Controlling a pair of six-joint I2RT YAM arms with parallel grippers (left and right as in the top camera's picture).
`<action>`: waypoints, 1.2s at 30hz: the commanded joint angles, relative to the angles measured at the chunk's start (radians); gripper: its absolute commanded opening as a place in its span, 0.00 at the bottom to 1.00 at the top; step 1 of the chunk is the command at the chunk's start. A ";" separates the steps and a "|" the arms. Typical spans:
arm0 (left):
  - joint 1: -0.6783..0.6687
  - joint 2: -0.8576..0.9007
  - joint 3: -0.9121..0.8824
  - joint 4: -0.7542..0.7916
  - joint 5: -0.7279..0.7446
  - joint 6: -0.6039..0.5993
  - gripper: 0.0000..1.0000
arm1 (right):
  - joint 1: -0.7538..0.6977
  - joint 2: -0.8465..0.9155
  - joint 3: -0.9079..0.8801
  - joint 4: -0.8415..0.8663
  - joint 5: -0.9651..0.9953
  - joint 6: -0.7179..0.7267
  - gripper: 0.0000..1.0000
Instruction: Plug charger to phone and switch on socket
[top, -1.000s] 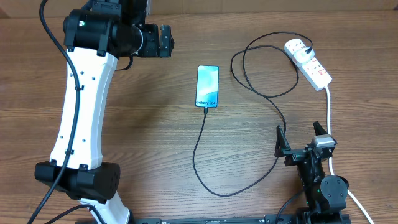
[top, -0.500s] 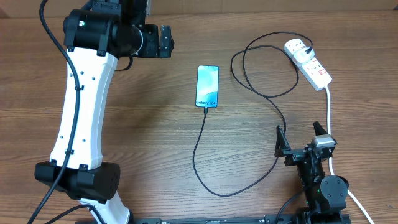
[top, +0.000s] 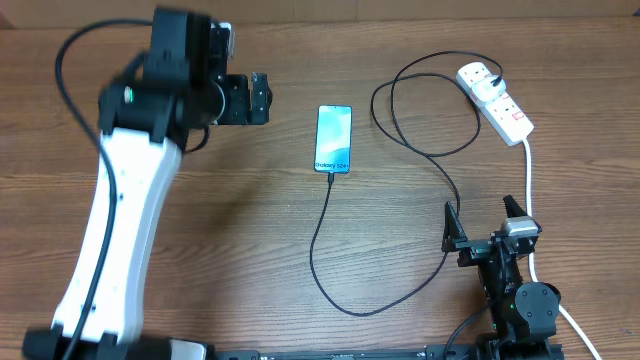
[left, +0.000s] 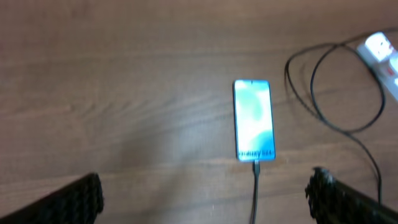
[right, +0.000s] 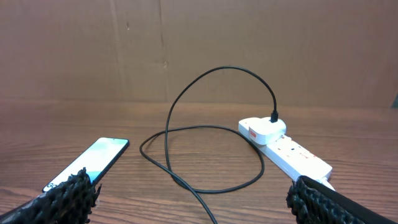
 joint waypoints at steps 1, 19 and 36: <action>-0.010 -0.142 -0.211 0.106 -0.029 -0.013 1.00 | -0.006 -0.010 -0.010 0.006 0.001 -0.004 1.00; 0.122 -0.567 -0.735 0.248 0.006 -0.078 1.00 | -0.006 -0.010 -0.010 0.006 0.001 -0.004 1.00; 0.125 -1.041 -1.161 0.554 0.075 -0.008 1.00 | -0.006 -0.010 -0.010 0.006 0.001 -0.004 1.00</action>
